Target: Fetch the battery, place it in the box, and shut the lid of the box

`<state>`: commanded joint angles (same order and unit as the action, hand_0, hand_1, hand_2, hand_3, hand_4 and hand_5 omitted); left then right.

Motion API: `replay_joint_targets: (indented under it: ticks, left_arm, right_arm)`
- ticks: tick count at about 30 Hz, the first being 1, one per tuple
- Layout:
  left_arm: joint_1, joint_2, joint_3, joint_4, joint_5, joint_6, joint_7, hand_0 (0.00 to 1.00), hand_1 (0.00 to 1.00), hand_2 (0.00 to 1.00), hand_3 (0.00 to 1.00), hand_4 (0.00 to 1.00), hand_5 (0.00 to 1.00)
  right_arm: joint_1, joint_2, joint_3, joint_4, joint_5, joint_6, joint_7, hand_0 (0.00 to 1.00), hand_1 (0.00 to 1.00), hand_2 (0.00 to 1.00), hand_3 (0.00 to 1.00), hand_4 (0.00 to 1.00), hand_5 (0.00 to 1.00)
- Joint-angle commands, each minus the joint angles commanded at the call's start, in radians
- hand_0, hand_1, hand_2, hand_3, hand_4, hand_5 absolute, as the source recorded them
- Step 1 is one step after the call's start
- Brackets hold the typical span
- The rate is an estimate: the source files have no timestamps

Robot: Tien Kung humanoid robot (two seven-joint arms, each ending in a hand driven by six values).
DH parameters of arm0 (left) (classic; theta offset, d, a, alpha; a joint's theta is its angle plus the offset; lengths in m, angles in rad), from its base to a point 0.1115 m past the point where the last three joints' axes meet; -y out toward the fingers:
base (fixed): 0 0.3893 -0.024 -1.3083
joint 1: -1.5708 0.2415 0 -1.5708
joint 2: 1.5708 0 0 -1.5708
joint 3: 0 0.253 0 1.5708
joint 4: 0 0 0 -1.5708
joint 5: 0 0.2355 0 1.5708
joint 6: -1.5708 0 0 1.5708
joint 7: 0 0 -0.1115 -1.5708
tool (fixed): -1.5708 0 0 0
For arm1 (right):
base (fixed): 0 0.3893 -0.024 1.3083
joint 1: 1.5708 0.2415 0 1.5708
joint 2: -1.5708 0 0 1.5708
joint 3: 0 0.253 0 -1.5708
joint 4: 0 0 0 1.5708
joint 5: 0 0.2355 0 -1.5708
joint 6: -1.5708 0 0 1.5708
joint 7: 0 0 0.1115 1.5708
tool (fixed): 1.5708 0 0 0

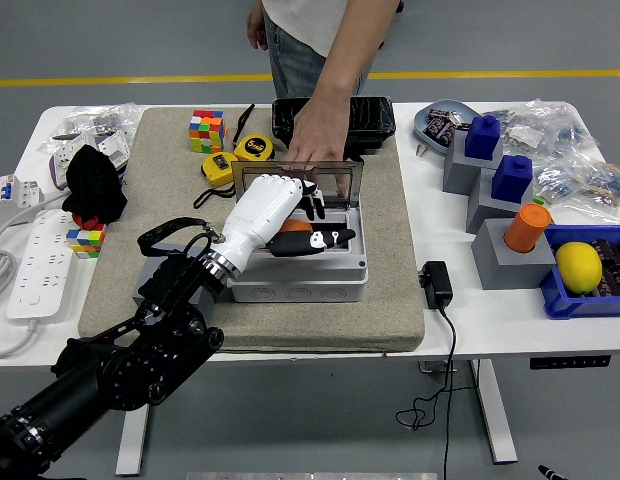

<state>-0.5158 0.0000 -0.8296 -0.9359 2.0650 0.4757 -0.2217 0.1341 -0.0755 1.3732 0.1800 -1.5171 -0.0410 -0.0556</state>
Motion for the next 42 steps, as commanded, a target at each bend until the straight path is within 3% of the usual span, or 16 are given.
replay_joint_targets:
  ticks: [3,4,9,10,26,36,38,39,40,42]
  left_arm:
    - [0.000,0.000,-0.001,0.000,0.002,0.002,0.000,0.629,0.723,0.671,0.611,0.998,0.998]
    - [0.000,0.000,-0.001,-0.001,0.002,0.002,-0.001,0.789,0.836,0.757,0.692,0.998,0.998]
    - [0.003,0.000,0.000,-0.014,0.010,0.017,0.004,0.789,0.836,0.757,0.692,0.998,0.998]
    - [0.004,0.000,0.000,-0.018,0.012,0.019,0.006,0.843,0.905,0.784,0.707,0.998,0.998]
    - [0.001,0.000,0.010,-0.122,0.039,0.056,0.015,0.826,0.851,0.740,0.688,0.998,0.998]
    - [-0.016,0.000,0.008,-0.196,0.062,0.055,0.030,0.816,0.840,0.730,0.683,0.998,0.998]
    - [-0.026,0.000,0.002,-0.198,0.081,0.046,0.050,0.816,0.840,0.730,0.683,0.998,0.998]
    - [-0.030,0.000,-0.003,-0.200,0.098,0.032,0.078,0.816,0.840,0.730,0.683,0.998,0.998]
    - [-0.033,0.000,-0.007,-0.202,0.112,0.017,0.106,0.837,0.868,0.795,0.755,0.998,0.998]
    - [-0.039,0.000,-0.019,-0.220,0.151,-0.033,0.174,0.837,0.868,0.795,0.755,0.998,0.998]
  right_arm:
    - [0.000,-0.001,-0.001,0.000,0.000,0.000,0.000,0.612,0.546,0.575,0.534,0.951,0.728]
    - [0.001,-0.001,-0.001,0.000,0.000,0.000,0.000,0.612,0.546,0.575,0.533,0.951,0.728]
    - [0.000,-0.001,-0.001,0.000,0.000,0.000,0.000,0.612,0.546,0.575,0.533,0.951,0.728]
    - [0.000,-0.001,-0.001,0.000,0.000,0.000,0.000,0.612,0.546,0.575,0.533,0.951,0.727]
    - [-0.002,0.000,0.002,0.000,-0.001,0.000,-0.001,0.611,0.546,0.575,0.534,0.950,0.727]
    - [-0.001,0.000,0.006,0.000,-0.003,0.000,-0.001,0.611,0.546,0.575,0.534,0.949,0.728]
    - [0.000,0.000,0.006,0.000,-0.003,0.001,-0.001,0.611,0.546,0.575,0.534,0.949,0.728]
    - [0.000,0.000,0.005,0.000,-0.002,0.001,-0.001,0.611,0.546,0.575,0.534,0.949,0.728]
    - [0.000,0.001,0.005,0.000,-0.002,0.001,-0.001,0.611,0.546,0.575,0.534,0.949,0.728]
    - [0.000,0.001,0.005,0.000,-0.001,0.001,-0.001,0.611,0.546,0.575,0.534,0.949,0.728]
